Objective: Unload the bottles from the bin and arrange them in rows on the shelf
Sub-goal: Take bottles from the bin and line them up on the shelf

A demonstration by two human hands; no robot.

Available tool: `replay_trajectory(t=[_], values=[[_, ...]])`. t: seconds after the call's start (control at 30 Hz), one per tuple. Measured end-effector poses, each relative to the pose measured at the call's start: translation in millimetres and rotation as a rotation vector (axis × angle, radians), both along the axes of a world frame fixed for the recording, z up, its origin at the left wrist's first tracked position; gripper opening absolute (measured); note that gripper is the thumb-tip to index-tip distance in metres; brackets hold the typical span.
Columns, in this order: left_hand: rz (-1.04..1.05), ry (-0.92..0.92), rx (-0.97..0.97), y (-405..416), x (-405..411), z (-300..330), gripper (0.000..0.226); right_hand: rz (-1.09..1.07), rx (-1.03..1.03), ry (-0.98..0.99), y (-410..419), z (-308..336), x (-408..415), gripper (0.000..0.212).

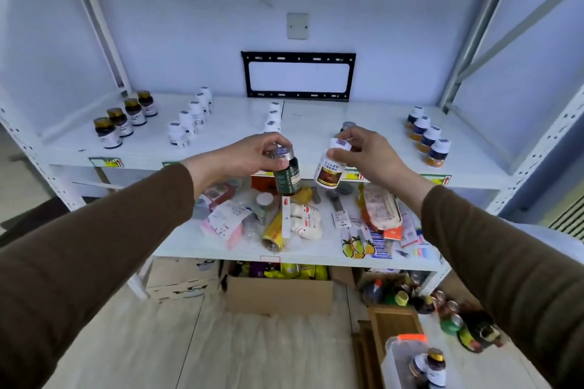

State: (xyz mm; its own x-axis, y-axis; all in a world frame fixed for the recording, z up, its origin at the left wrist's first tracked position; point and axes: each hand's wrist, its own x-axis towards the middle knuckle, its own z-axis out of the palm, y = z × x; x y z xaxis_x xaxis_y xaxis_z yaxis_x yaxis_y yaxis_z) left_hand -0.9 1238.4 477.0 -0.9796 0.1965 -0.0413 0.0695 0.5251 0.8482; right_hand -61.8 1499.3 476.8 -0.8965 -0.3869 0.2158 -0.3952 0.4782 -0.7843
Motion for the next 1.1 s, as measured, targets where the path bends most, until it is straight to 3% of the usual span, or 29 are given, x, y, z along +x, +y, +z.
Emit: replay_trajectory(t=[0.27,0.67,1.1], values=[[0.05,0.029,0.023,-72,-29,6,0.03,-0.033,0.032,0.069,-73,7,-28,0.031],[0.137,0.133,0.041,-142,-151,22,0.027,-0.033,0.006,0.121,-156,20,-150,0.031],[0.125,0.222,-0.109,-236,-275,38,0.028,-0.092,-0.02,0.085,-260,37,-279,0.035]])
